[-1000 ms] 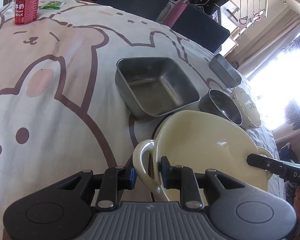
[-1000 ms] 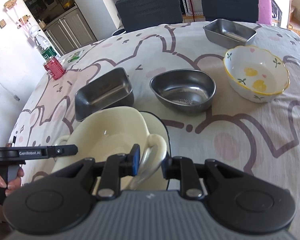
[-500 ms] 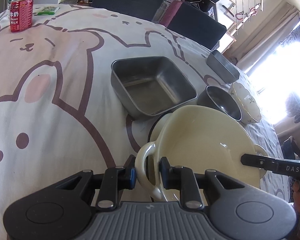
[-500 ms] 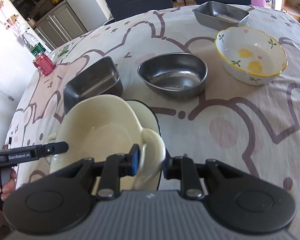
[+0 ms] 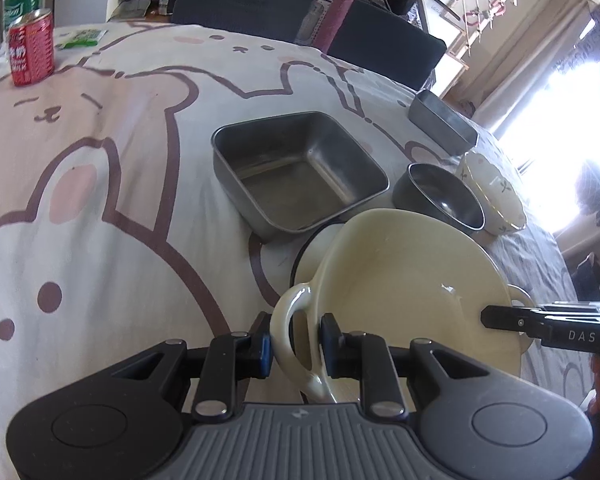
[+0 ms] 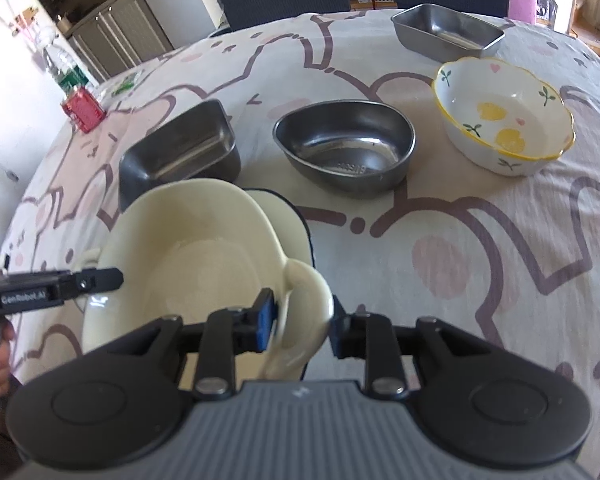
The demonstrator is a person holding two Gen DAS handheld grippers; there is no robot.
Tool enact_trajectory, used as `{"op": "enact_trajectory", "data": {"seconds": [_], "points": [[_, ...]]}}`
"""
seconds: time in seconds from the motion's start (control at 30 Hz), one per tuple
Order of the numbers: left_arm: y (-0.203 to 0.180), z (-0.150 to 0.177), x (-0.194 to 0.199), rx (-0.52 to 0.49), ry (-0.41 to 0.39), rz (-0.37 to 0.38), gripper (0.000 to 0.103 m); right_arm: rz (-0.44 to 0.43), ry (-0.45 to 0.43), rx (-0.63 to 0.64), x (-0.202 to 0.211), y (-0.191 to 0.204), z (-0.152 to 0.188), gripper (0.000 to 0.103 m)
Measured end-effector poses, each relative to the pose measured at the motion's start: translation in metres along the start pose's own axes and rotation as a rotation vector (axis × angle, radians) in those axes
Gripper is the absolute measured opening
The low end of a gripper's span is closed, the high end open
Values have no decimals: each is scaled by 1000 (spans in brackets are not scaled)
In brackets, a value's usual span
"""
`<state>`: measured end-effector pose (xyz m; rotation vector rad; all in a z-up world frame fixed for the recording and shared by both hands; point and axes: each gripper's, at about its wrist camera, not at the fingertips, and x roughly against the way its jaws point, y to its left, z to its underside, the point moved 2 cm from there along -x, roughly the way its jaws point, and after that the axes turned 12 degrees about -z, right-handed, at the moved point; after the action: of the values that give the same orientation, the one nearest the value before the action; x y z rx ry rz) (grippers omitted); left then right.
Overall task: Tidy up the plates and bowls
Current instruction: 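Lower the cream bowl onto the dark-rimmed plate and open both grippers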
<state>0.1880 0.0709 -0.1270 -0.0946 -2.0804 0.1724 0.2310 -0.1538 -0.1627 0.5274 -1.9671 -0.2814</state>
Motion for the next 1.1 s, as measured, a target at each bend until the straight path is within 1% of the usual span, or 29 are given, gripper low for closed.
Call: {"op": "enact_trajectory", "data": {"seconds": [0.13, 0.43, 1.1], "points": [[-1, -1, 0, -15, -2, -9, 26, 27, 7, 37, -2, 3, 2, 35], [-8, -3, 3, -58, 11, -33, 26, 40, 26, 39, -6, 0, 2, 38], [-10, -3, 2, -65, 23, -48, 27, 15, 13, 32, -10, -3, -3, 38]]}}
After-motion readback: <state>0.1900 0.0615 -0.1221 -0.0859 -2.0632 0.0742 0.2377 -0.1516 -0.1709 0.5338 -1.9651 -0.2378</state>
